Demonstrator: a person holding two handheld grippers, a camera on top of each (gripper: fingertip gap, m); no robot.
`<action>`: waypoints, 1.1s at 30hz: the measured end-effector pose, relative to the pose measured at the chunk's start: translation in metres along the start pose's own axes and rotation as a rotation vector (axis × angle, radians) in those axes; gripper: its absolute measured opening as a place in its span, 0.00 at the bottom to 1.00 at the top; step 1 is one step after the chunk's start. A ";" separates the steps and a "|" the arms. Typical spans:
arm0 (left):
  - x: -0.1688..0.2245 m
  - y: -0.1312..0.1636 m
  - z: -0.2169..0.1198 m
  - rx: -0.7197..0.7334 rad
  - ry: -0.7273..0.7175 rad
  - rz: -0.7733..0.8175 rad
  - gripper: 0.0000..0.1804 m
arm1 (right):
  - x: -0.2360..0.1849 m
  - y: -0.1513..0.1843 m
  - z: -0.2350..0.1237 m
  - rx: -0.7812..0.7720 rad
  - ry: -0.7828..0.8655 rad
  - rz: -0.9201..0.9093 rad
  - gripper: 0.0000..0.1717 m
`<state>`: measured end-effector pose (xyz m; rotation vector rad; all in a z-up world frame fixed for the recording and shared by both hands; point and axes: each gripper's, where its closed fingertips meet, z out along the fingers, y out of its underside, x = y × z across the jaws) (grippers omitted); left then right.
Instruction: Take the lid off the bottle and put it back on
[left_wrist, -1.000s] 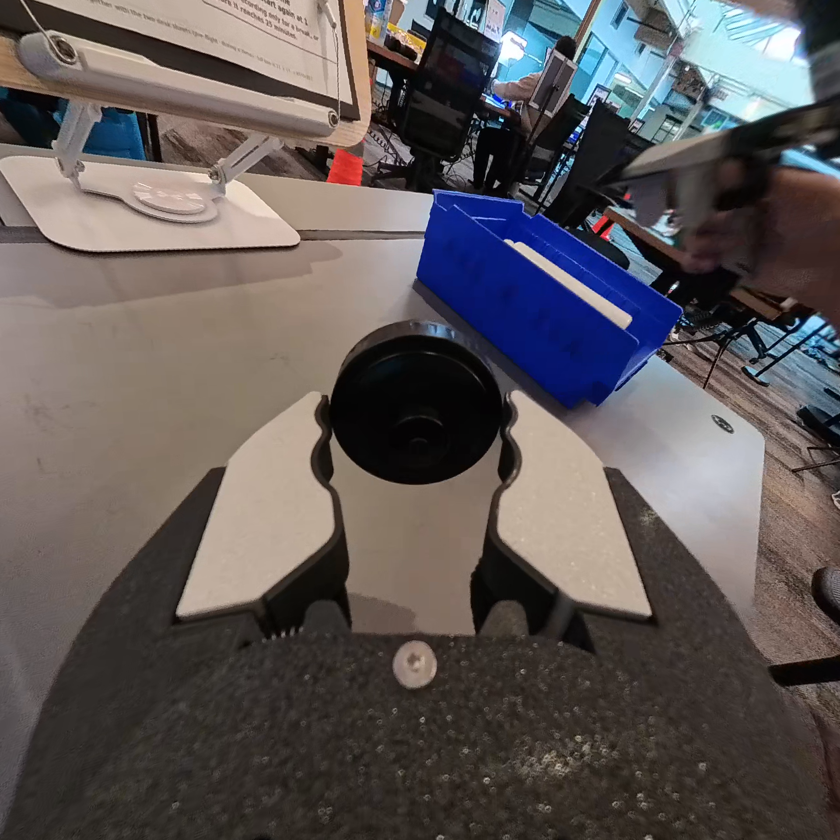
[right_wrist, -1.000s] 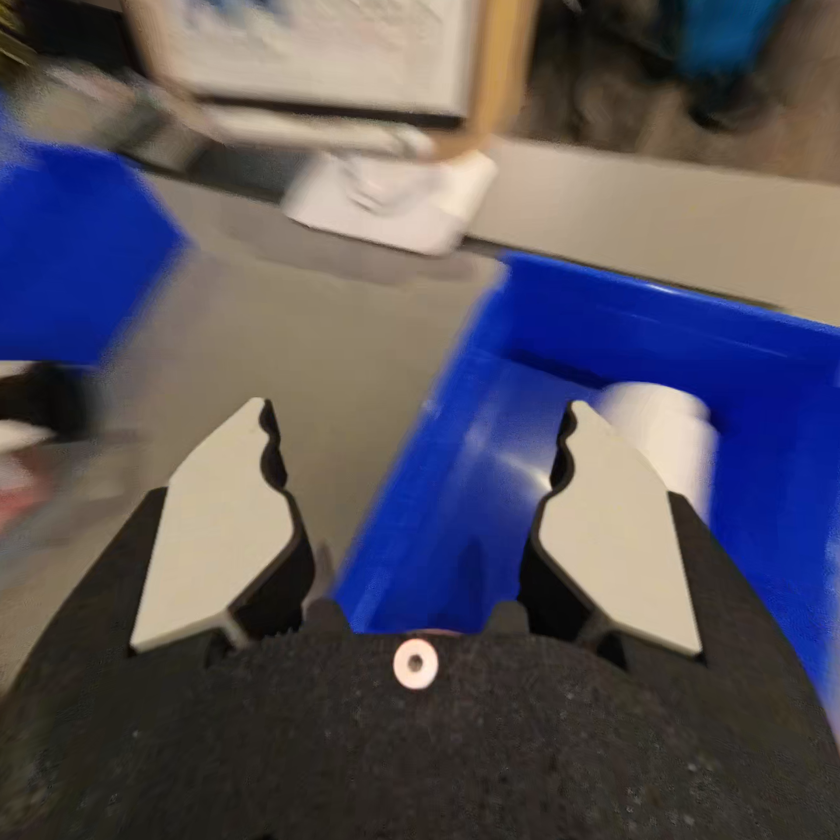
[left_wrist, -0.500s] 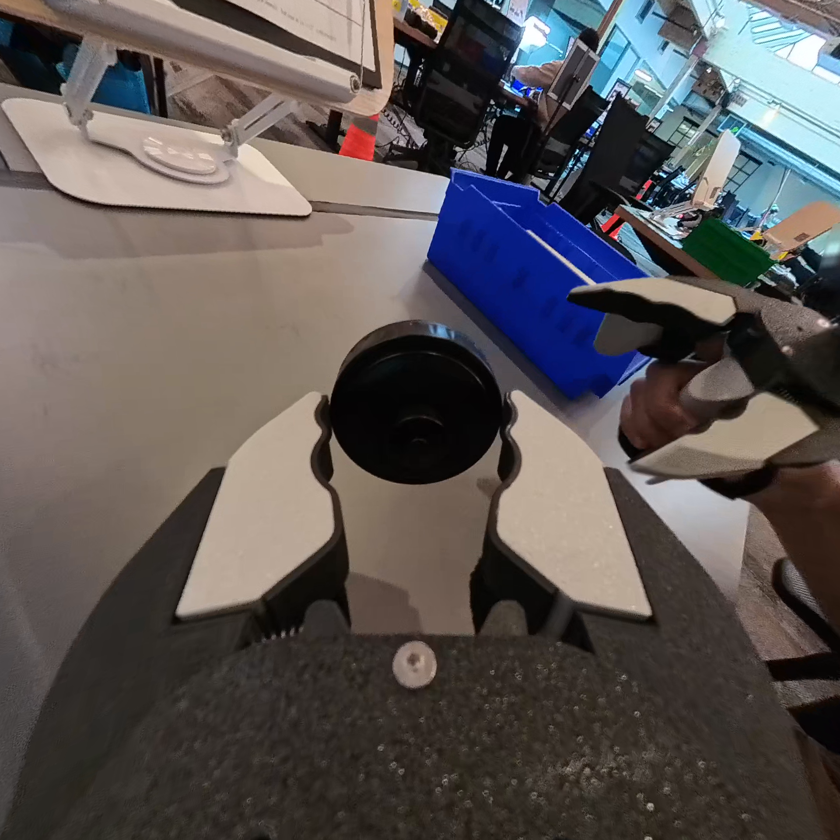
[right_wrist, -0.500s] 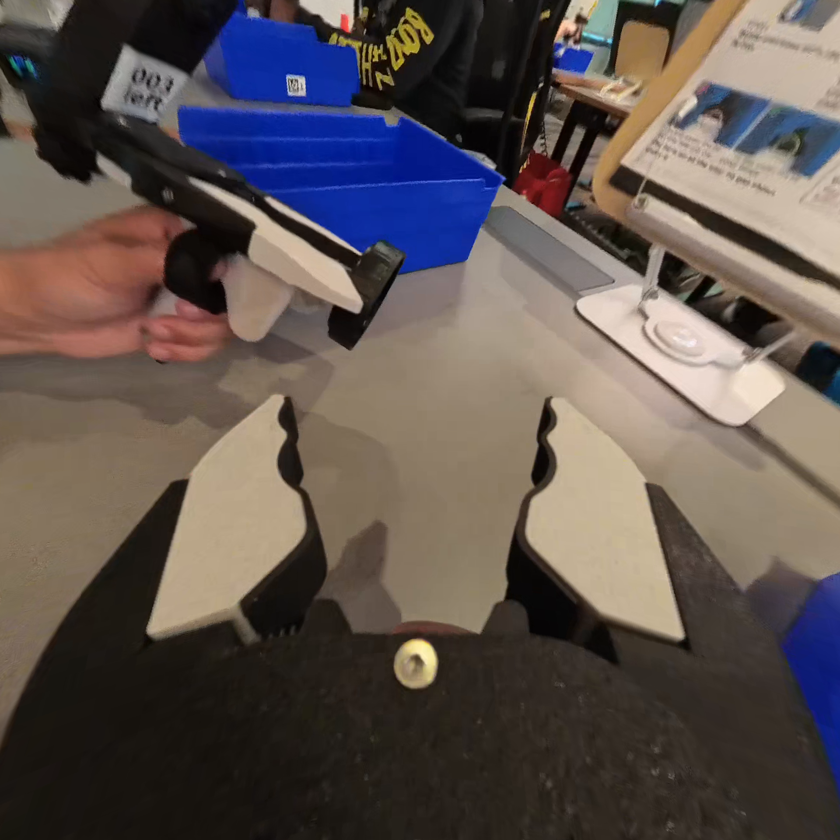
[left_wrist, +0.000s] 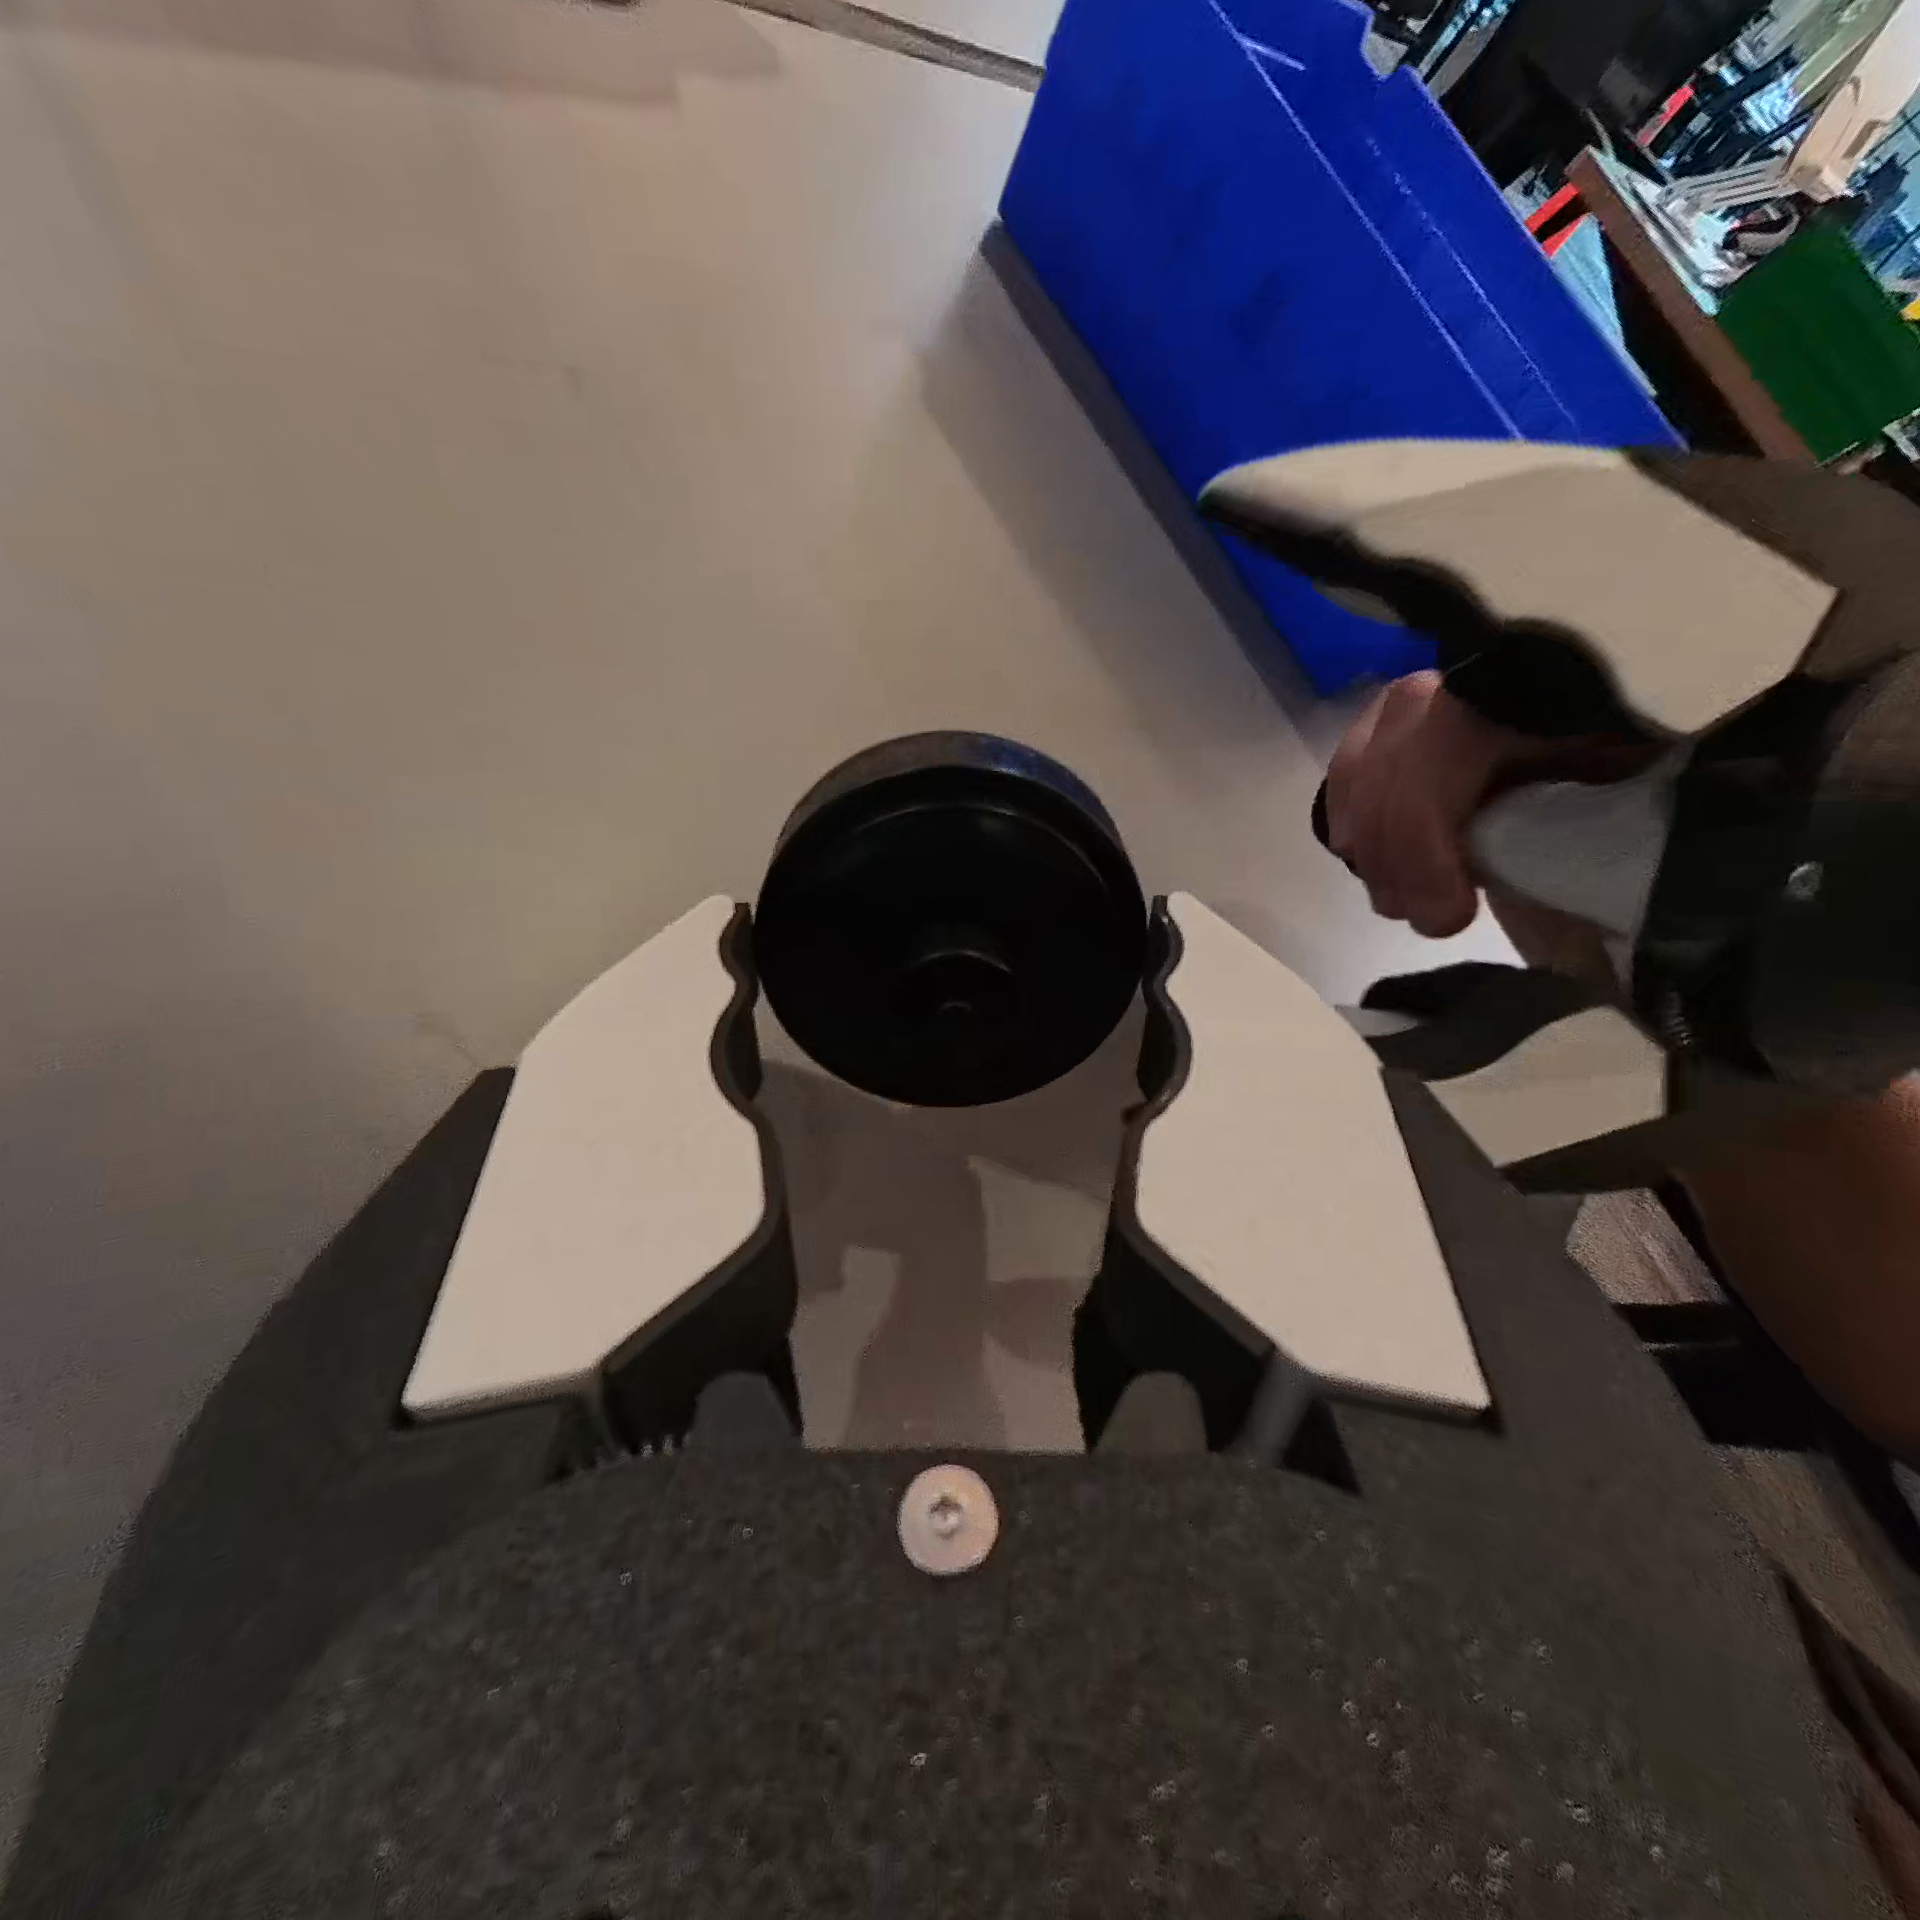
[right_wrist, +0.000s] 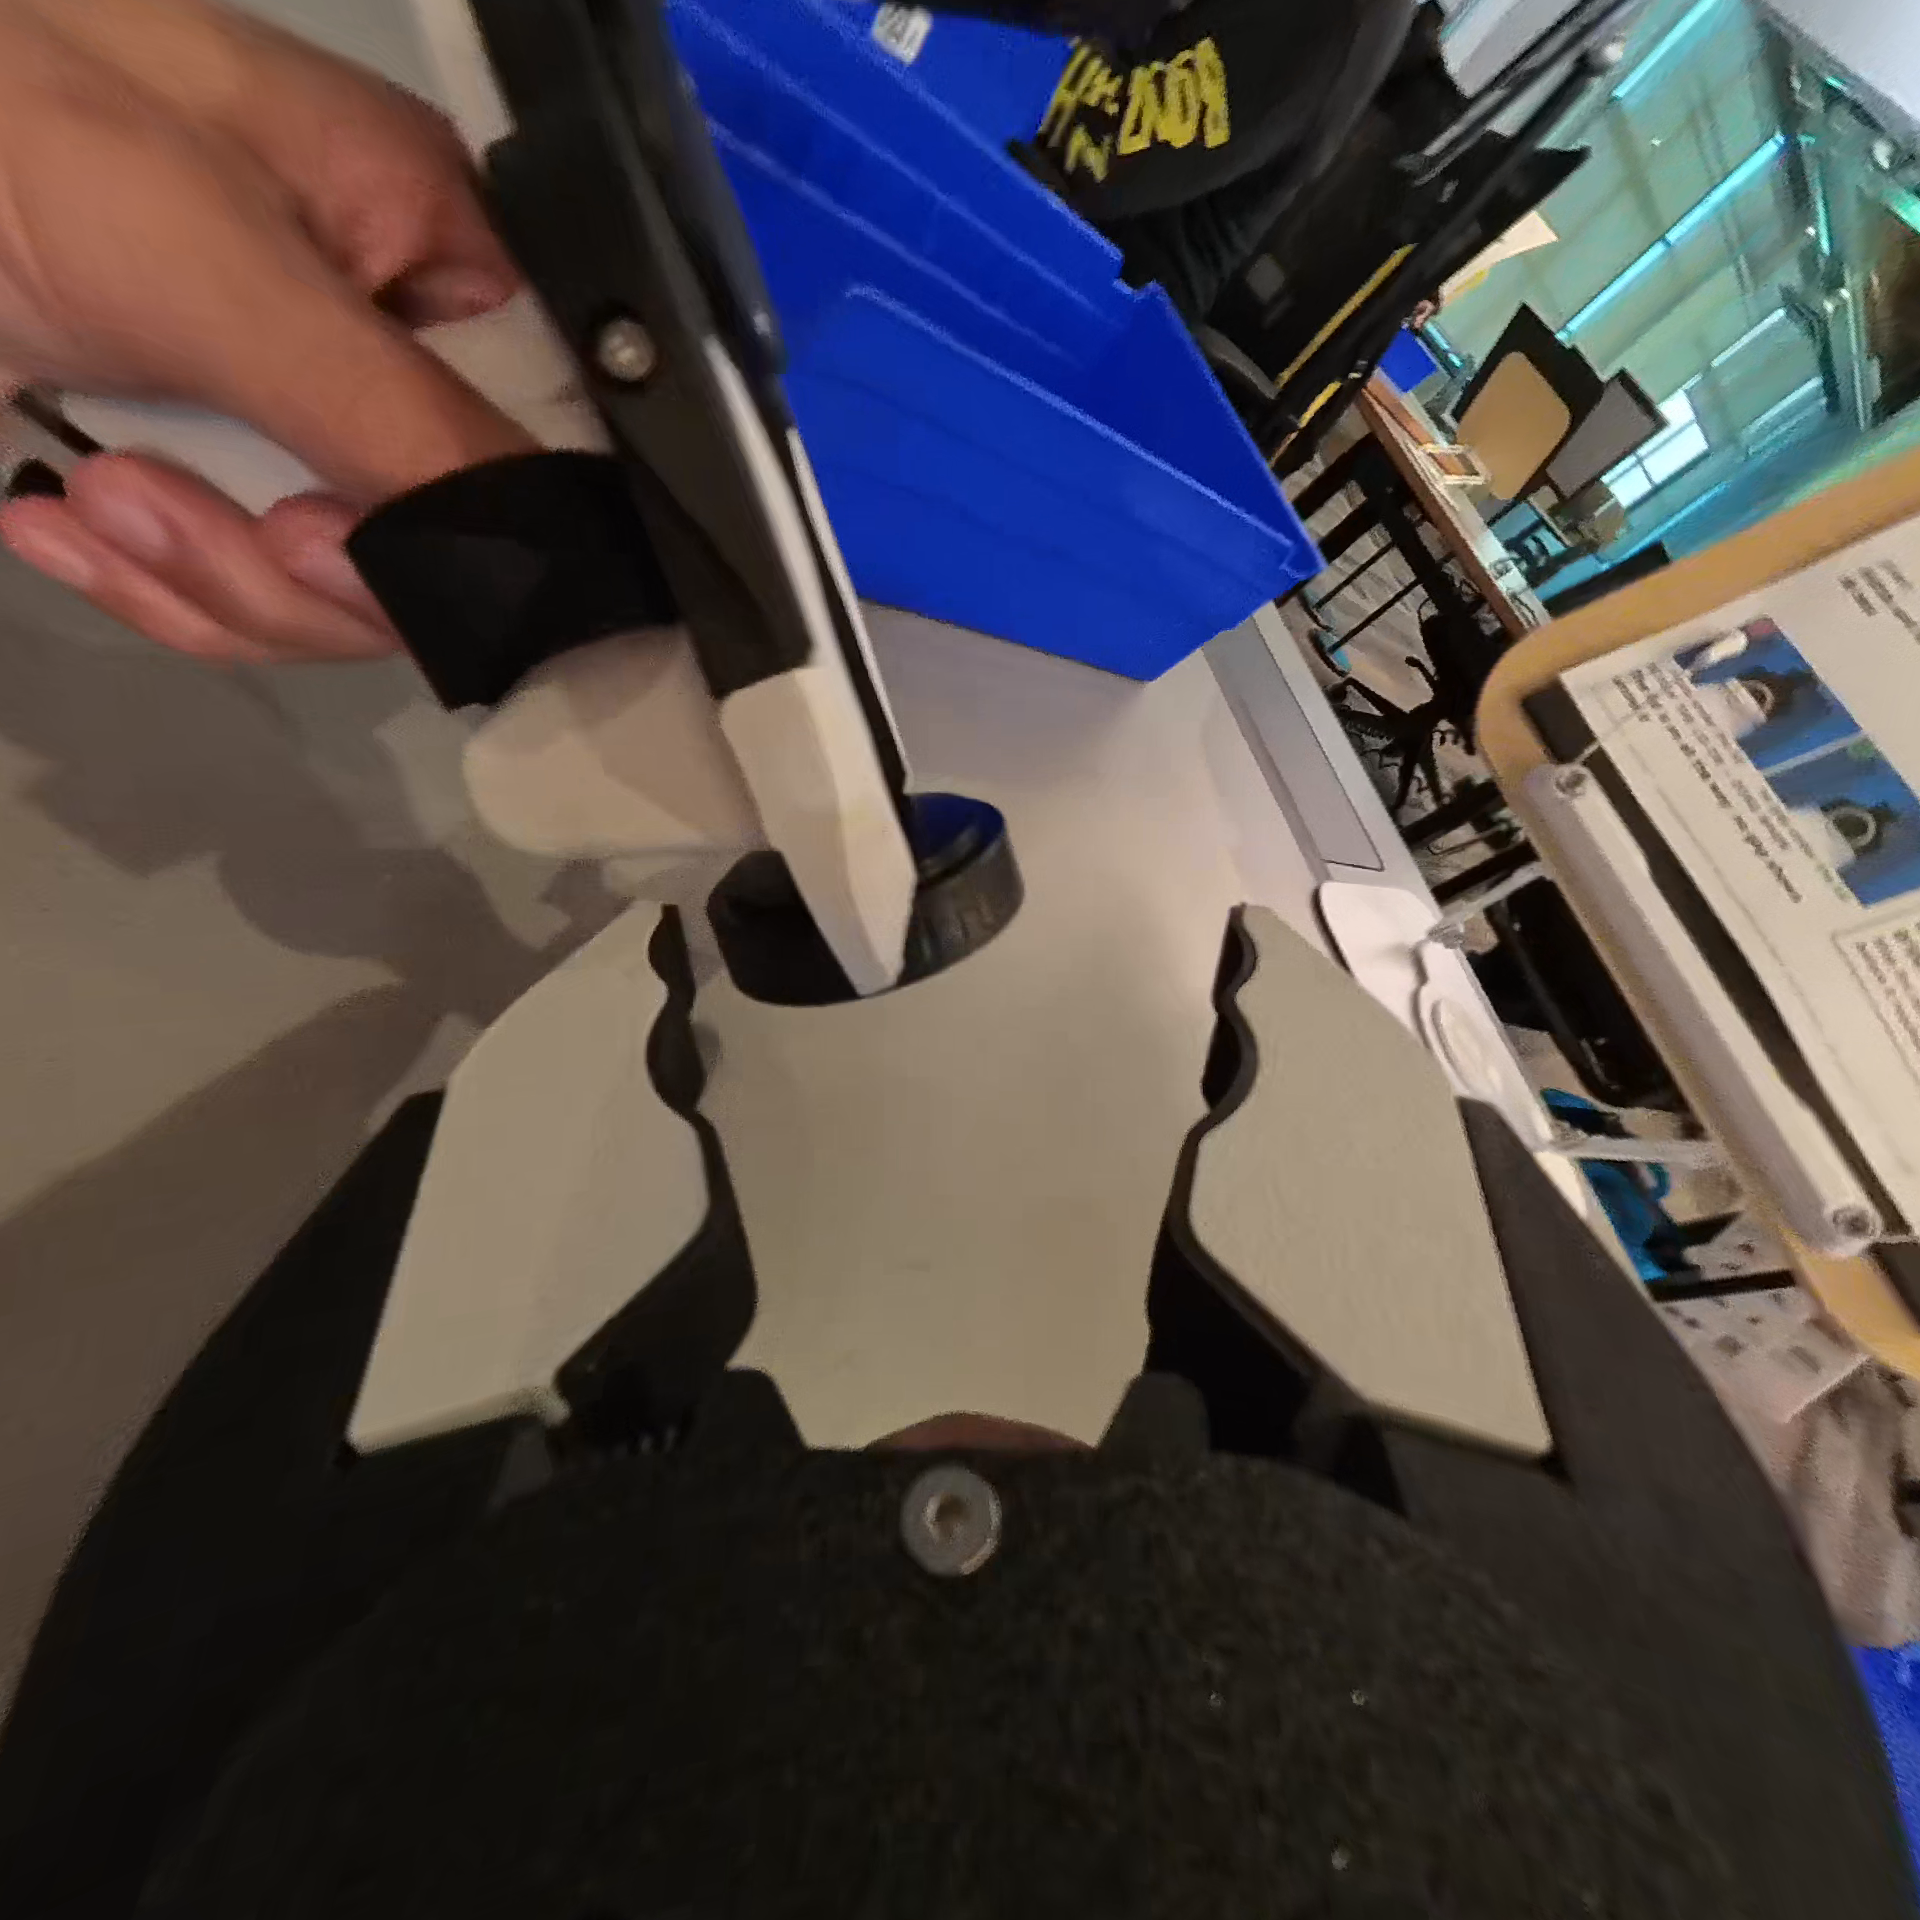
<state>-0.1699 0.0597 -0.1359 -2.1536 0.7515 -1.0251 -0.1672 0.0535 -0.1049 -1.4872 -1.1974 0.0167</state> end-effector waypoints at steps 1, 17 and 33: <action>0.004 0.001 0.001 -0.007 0.007 0.008 0.39 | -0.004 0.002 0.001 -0.018 -0.005 -0.039 0.53; 0.034 -0.006 0.001 0.033 0.093 0.125 0.40 | -0.007 0.021 0.004 -0.106 0.038 -0.164 0.43; -0.021 -0.029 -0.015 0.196 -0.148 0.151 0.43 | 0.152 0.025 -0.106 -0.009 0.512 0.234 0.43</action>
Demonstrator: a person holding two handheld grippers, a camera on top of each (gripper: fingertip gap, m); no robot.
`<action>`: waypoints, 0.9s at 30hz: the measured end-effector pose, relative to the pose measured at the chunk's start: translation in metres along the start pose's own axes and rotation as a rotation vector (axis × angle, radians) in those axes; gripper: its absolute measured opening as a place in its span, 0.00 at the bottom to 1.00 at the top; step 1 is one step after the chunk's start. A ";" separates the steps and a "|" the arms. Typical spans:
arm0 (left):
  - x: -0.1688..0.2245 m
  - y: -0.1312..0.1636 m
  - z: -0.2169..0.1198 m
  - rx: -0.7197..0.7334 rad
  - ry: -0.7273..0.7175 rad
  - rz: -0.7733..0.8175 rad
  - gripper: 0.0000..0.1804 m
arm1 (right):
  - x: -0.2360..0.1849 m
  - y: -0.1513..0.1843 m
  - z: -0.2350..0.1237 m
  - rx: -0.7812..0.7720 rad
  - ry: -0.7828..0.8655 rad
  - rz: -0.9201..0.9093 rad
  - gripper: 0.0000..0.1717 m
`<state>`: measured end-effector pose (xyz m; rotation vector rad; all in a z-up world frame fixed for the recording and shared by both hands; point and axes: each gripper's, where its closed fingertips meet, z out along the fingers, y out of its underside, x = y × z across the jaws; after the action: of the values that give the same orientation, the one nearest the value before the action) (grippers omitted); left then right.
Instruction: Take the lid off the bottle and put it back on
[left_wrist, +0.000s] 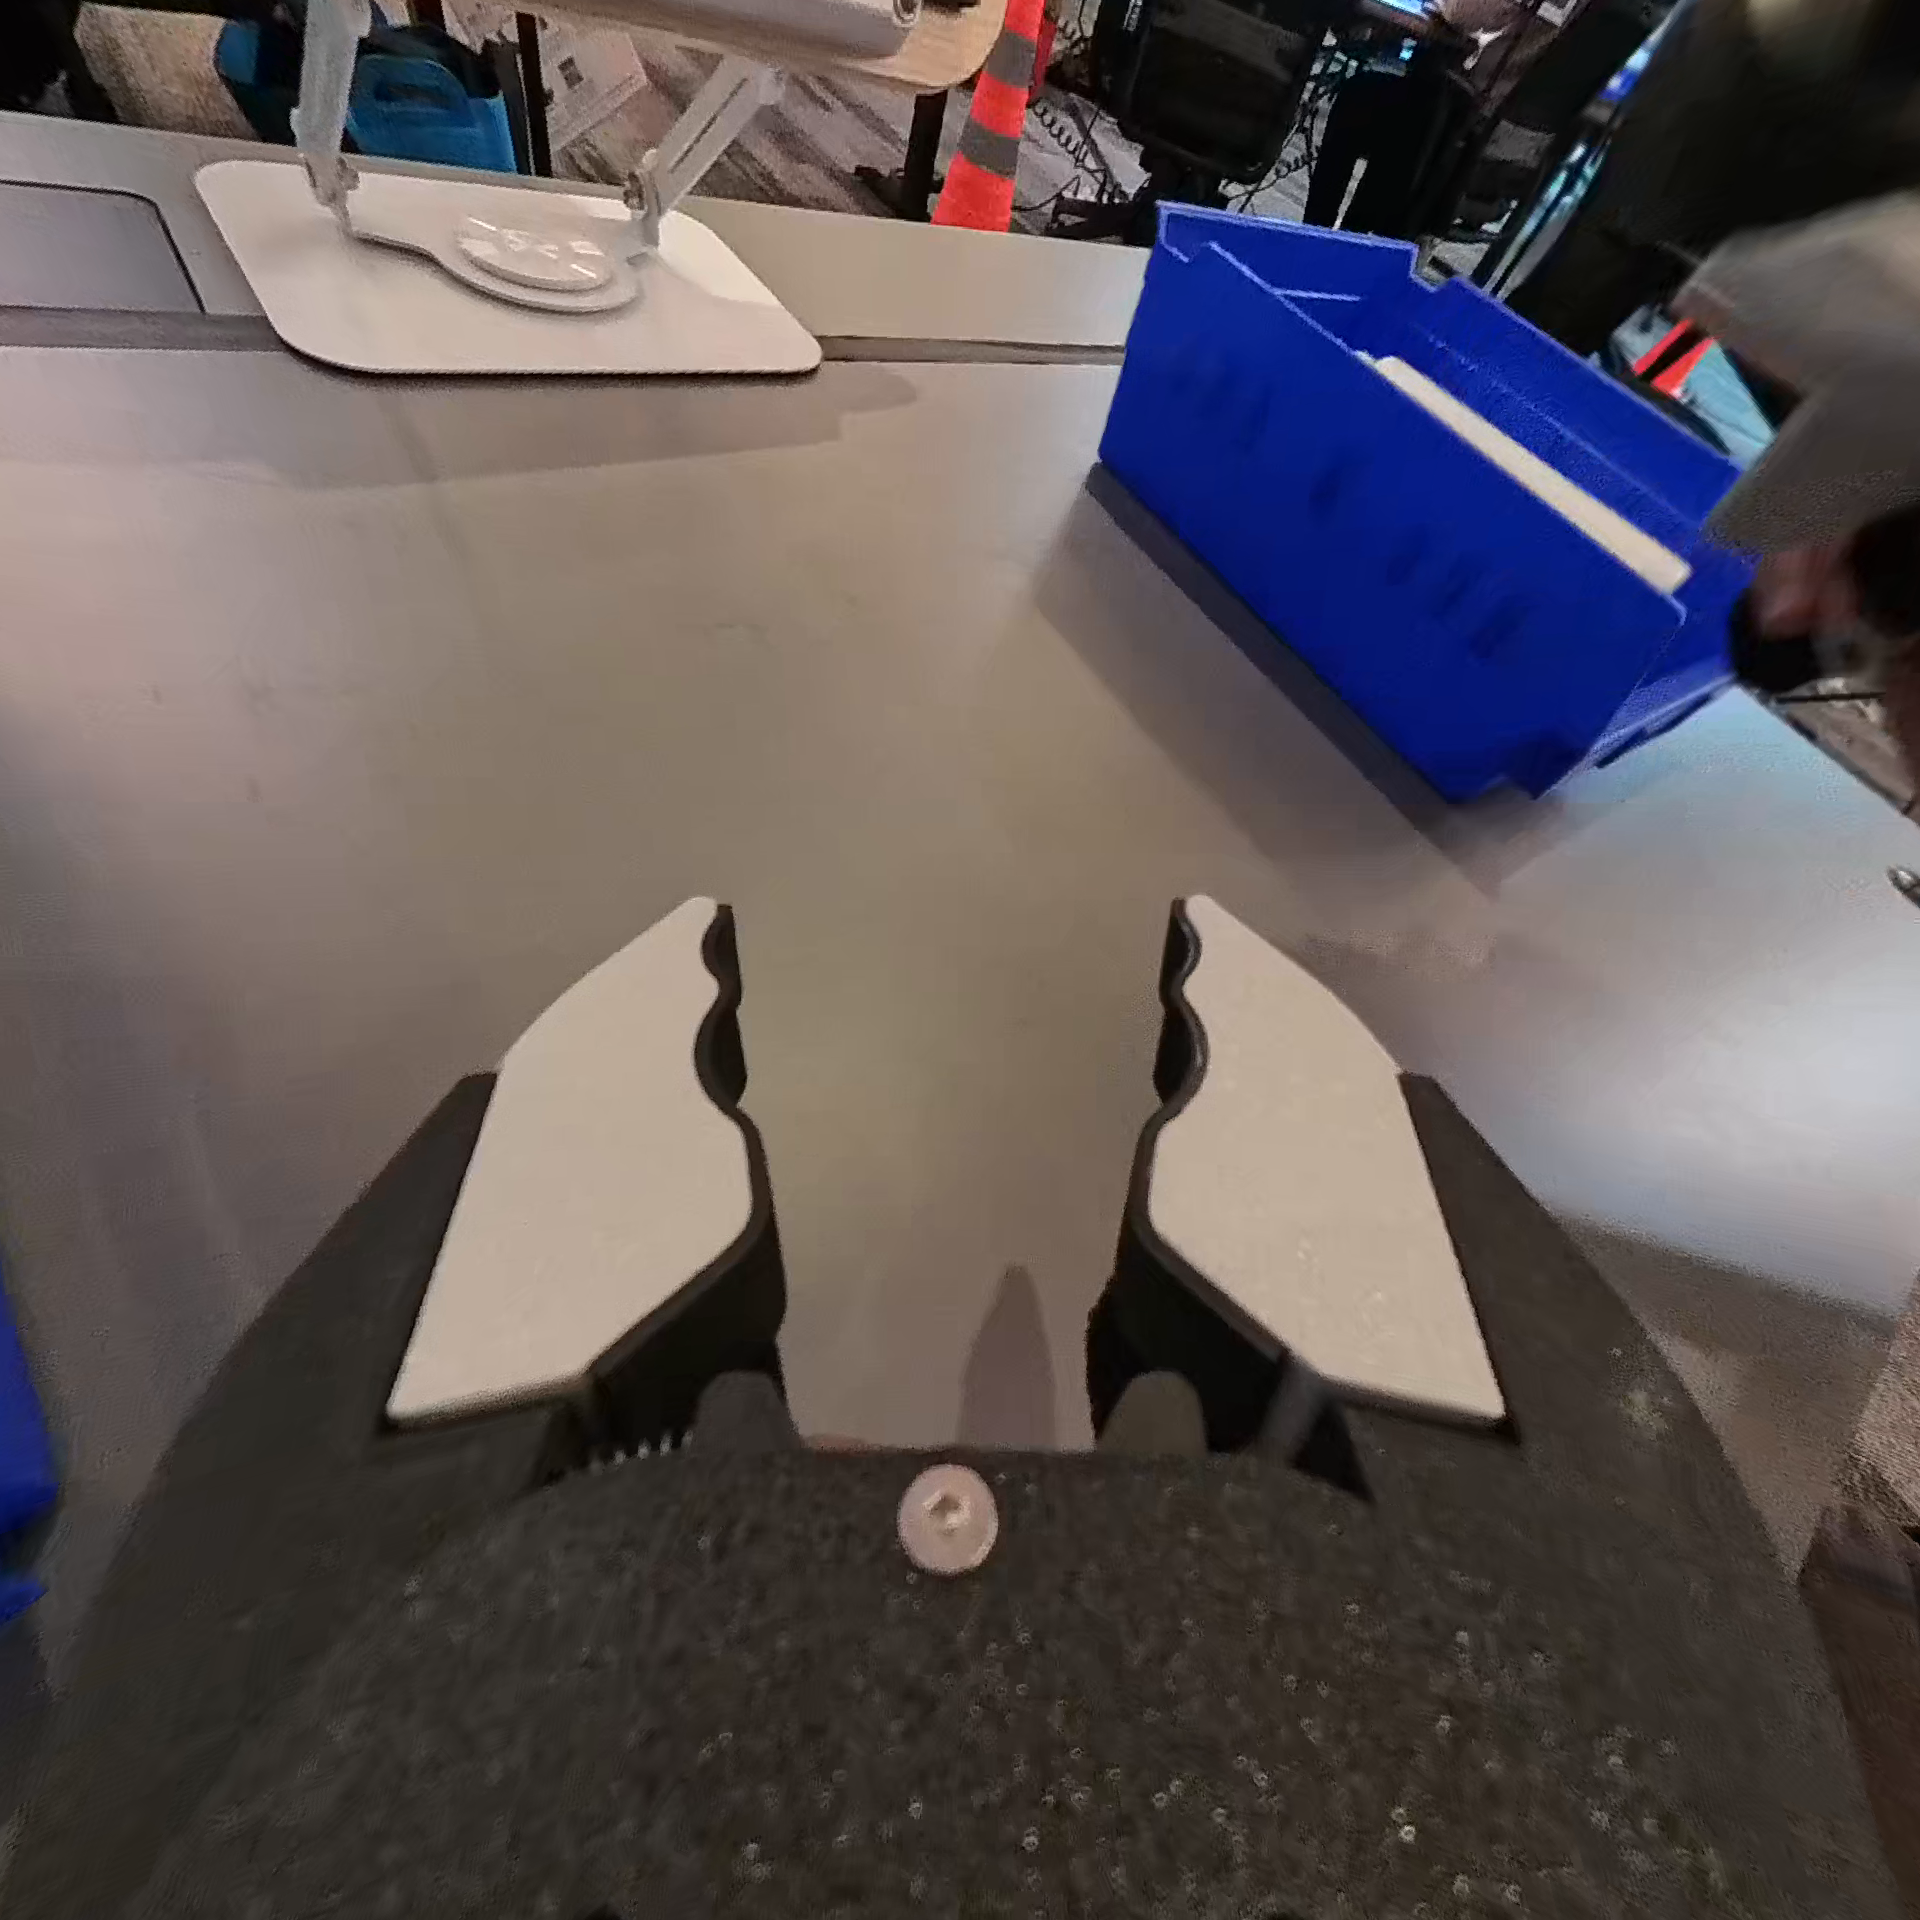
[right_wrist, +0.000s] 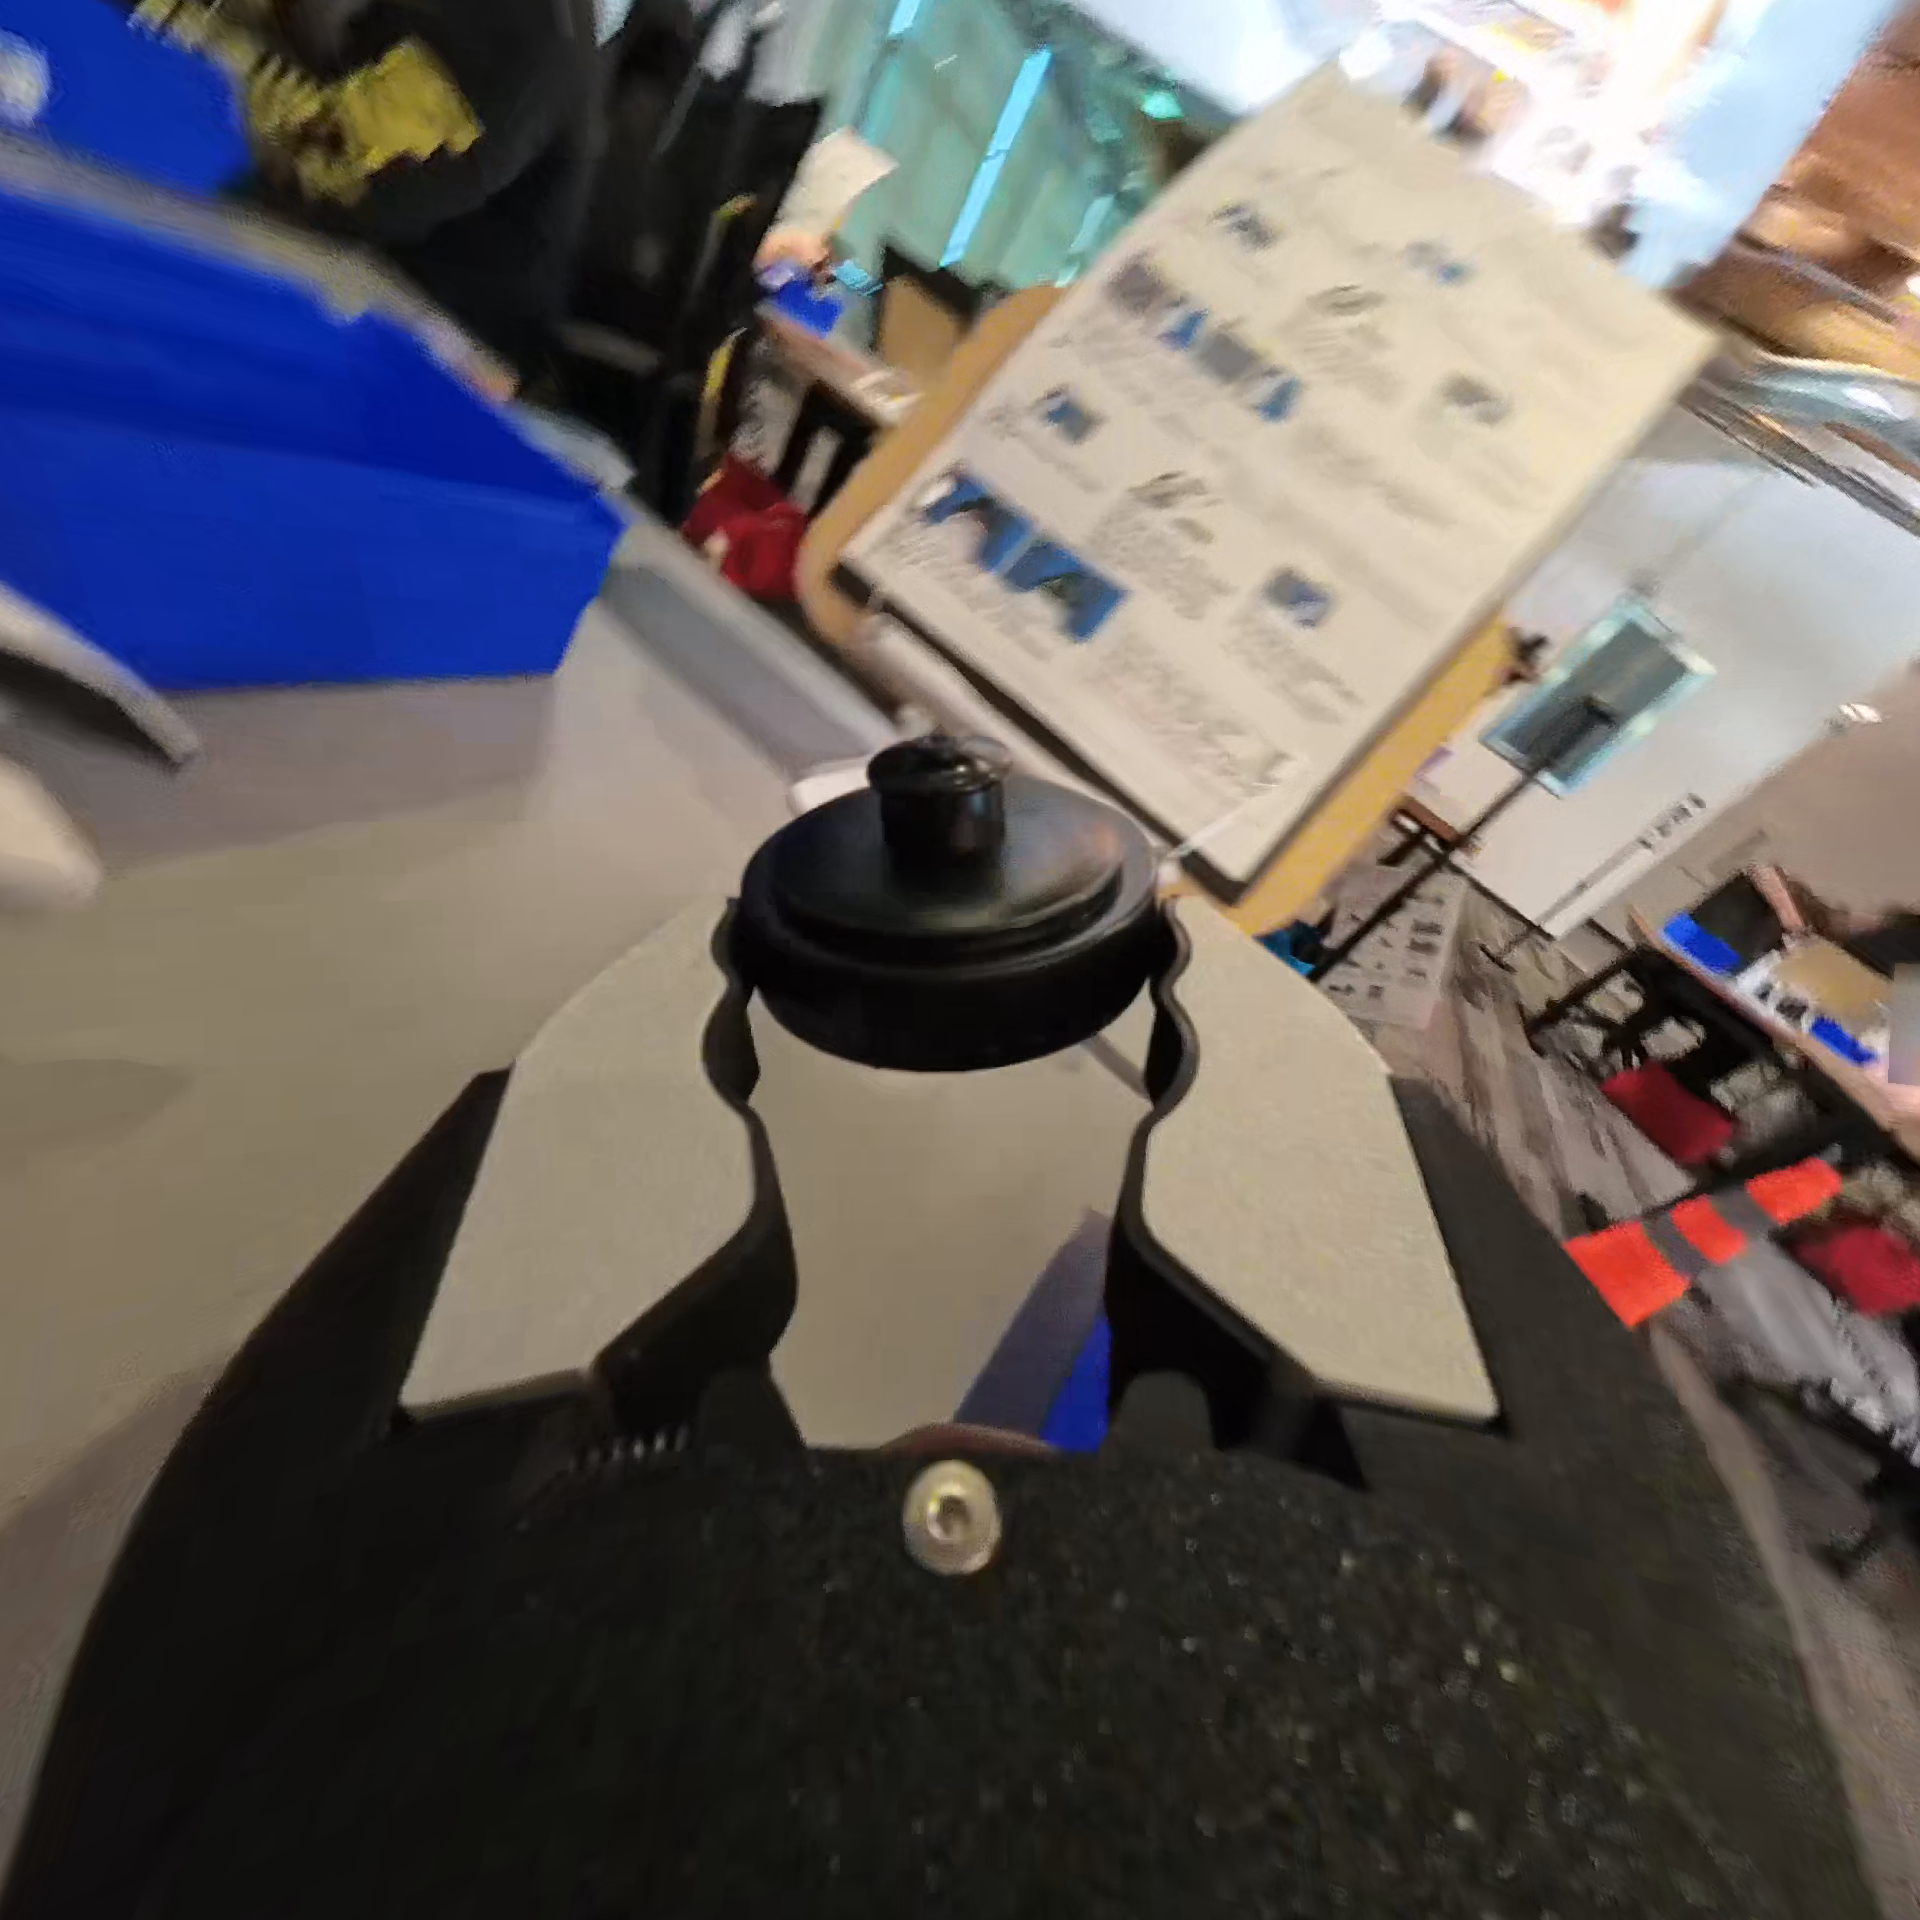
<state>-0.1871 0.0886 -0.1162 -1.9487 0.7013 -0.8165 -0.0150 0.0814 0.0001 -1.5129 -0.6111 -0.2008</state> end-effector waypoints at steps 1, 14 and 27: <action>-0.001 0.000 0.000 -0.002 -0.002 -0.003 0.42 | 0.022 -0.004 -0.007 0.019 0.050 0.070 0.43; 0.007 0.001 0.005 -0.016 0.039 -0.029 0.40 | 0.089 0.193 -0.044 -0.698 0.120 0.554 0.43; 0.017 0.010 0.010 -0.056 0.042 0.021 0.40 | 0.049 0.230 -0.054 -0.960 -0.069 0.774 0.42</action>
<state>-0.1709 0.0768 -0.1245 -1.9761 0.7761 -0.8343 0.1517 0.0587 -0.1724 -2.5738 0.1095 0.1979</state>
